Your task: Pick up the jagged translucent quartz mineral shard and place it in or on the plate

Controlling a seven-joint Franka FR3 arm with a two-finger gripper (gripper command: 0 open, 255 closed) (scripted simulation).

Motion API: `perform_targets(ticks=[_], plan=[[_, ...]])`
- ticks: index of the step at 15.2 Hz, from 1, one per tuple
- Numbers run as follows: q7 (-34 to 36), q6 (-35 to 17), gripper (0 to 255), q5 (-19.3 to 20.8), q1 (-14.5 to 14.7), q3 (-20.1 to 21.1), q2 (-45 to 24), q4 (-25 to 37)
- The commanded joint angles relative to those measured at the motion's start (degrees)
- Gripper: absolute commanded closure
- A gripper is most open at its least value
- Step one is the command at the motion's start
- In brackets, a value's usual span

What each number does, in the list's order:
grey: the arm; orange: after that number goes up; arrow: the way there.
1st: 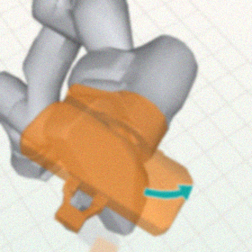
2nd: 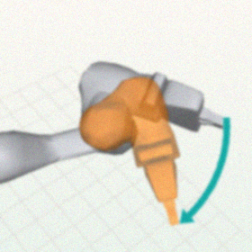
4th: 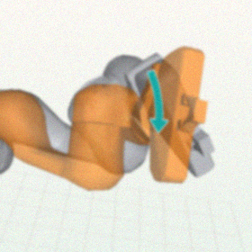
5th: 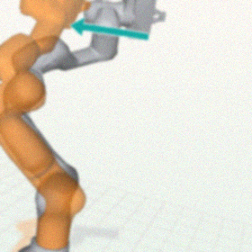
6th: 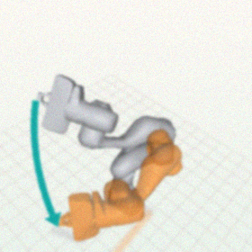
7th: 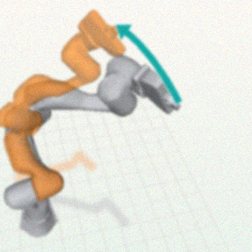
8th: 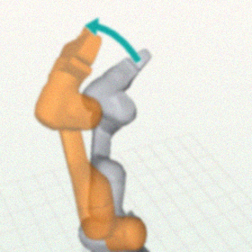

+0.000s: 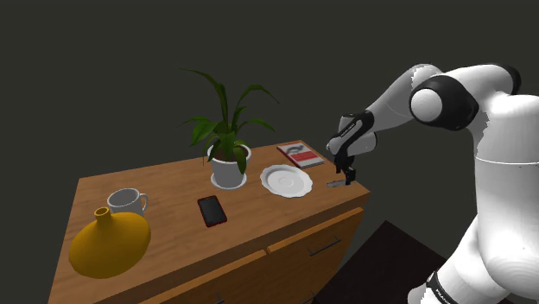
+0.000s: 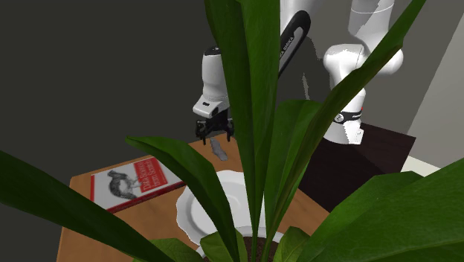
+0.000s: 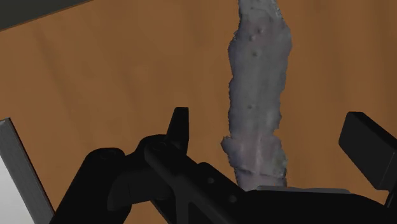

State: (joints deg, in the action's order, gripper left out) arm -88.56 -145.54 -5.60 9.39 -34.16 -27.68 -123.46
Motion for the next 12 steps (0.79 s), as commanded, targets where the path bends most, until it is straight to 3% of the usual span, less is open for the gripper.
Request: perform_targets(ticks=[1,11,12], plan=[[-0.65,-1.09,0,-0.77,-0.86,0.71,-1.3,0.19],[-1.35,-2.58,0,-1.78,-1.95,1.73,-2.98,0.37],[-1.35,-2.58,255,-1.78,-1.95,1.73,-2.98,0.37]])
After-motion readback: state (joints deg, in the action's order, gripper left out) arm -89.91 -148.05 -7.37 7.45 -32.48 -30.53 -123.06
